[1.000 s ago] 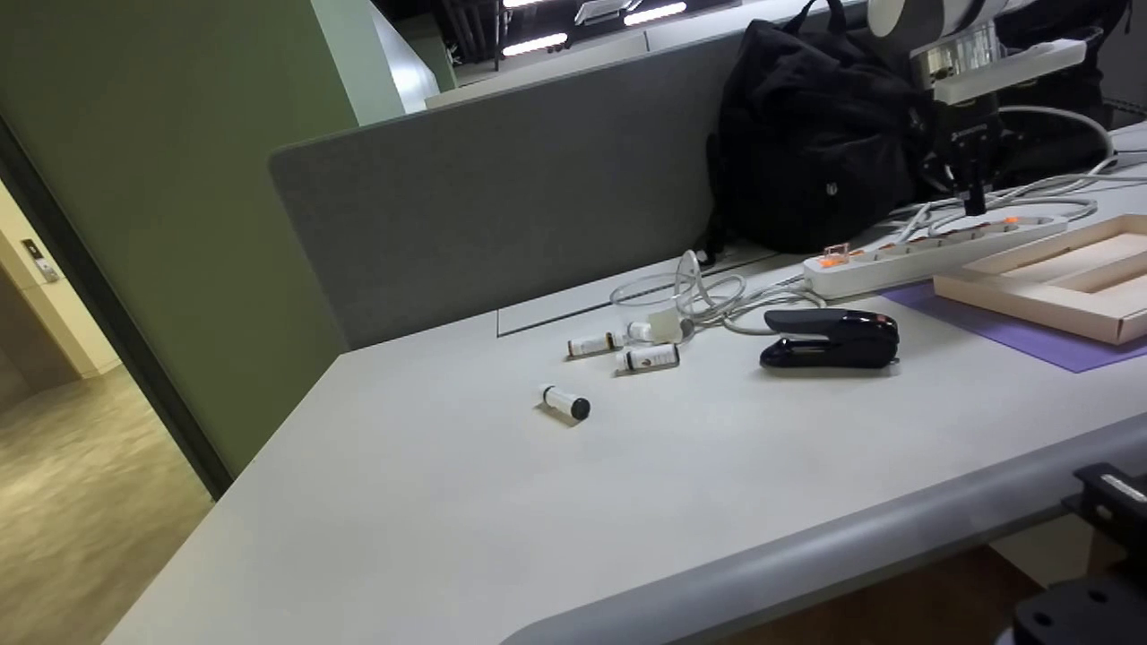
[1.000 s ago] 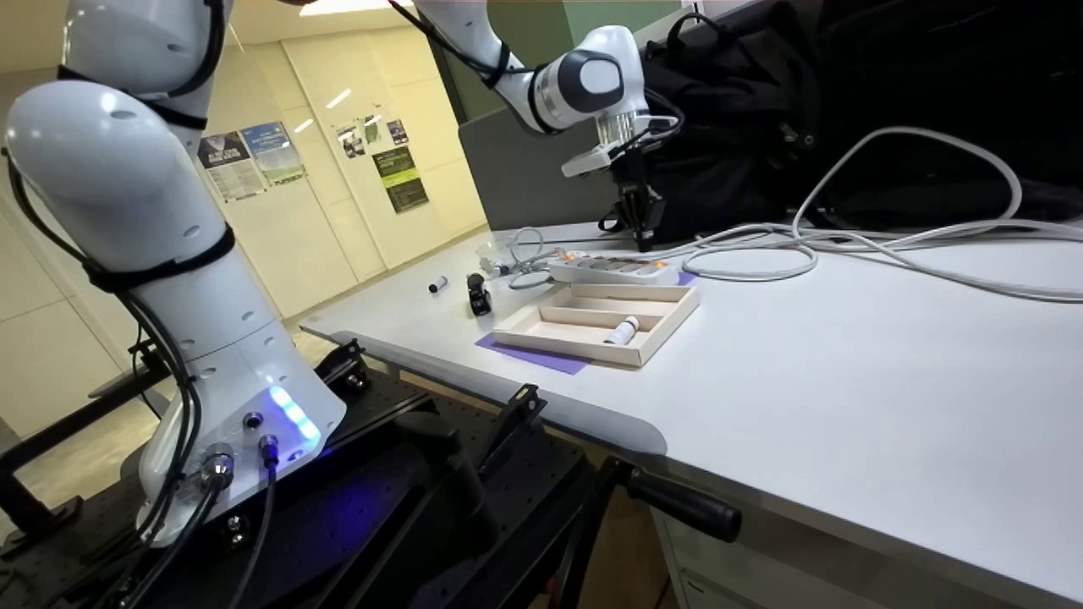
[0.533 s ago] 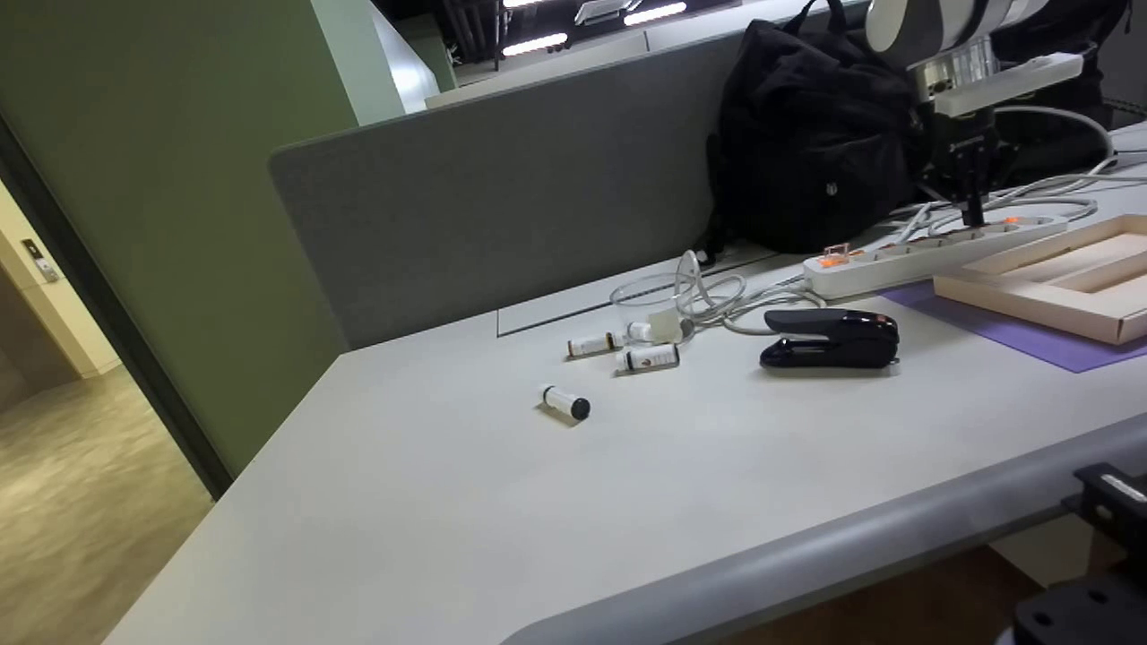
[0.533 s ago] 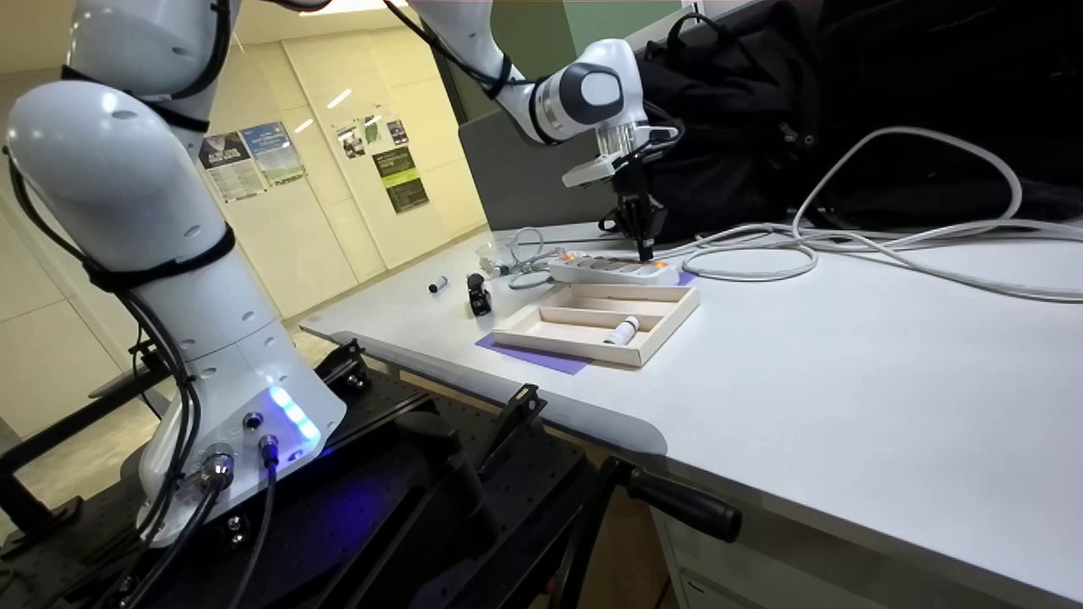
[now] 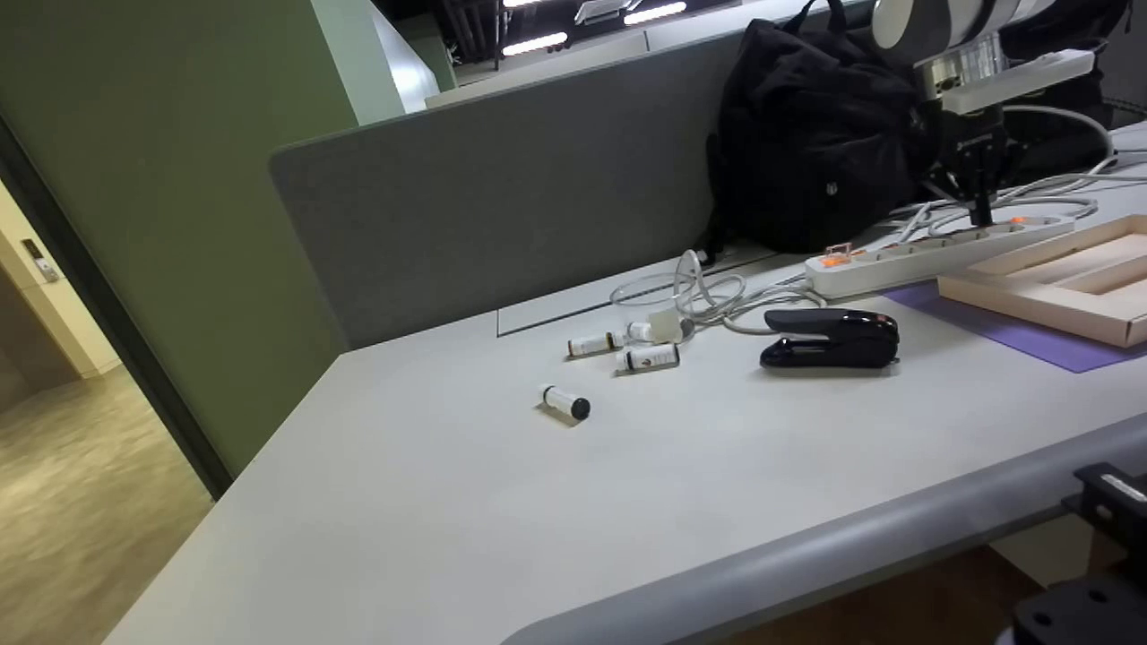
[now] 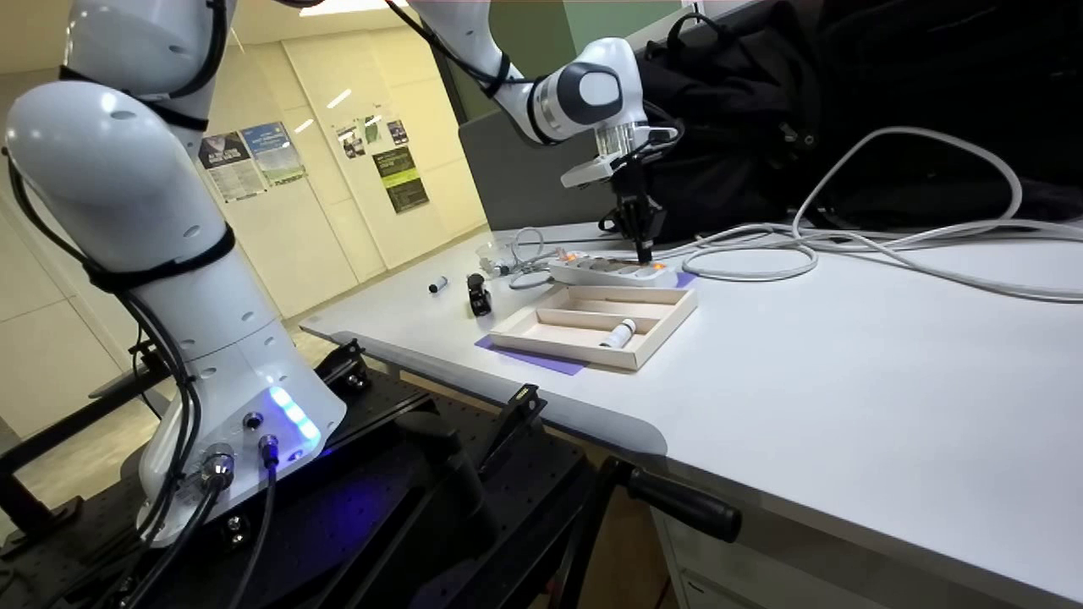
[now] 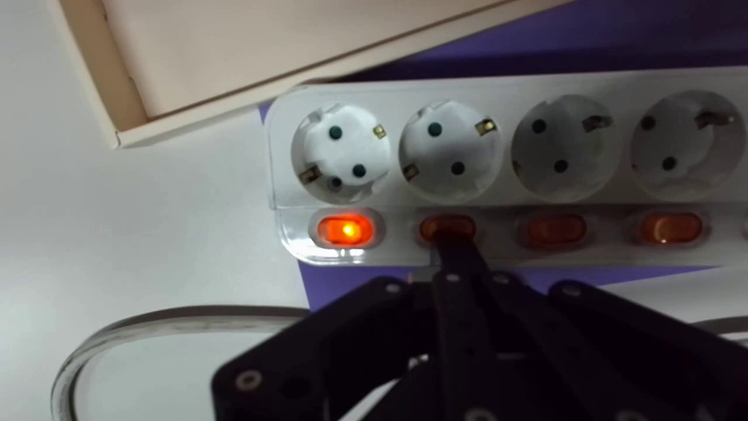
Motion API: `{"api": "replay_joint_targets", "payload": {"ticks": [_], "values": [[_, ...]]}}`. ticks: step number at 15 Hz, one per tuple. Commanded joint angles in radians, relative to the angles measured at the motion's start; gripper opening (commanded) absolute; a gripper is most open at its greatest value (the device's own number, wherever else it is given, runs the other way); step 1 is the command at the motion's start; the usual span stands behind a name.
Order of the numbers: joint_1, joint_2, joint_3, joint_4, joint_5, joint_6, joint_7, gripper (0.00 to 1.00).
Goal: Turn off the third switch from the left then turn on the first and second right
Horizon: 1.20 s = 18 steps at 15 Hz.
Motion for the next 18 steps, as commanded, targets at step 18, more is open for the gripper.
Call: {"api": "replay_joint_targets", "payload": {"ticks": [18], "values": [[-0.18, -0.226, 0.056, -0.104, 0.224, 0.01, -0.148, 0.0]]}}
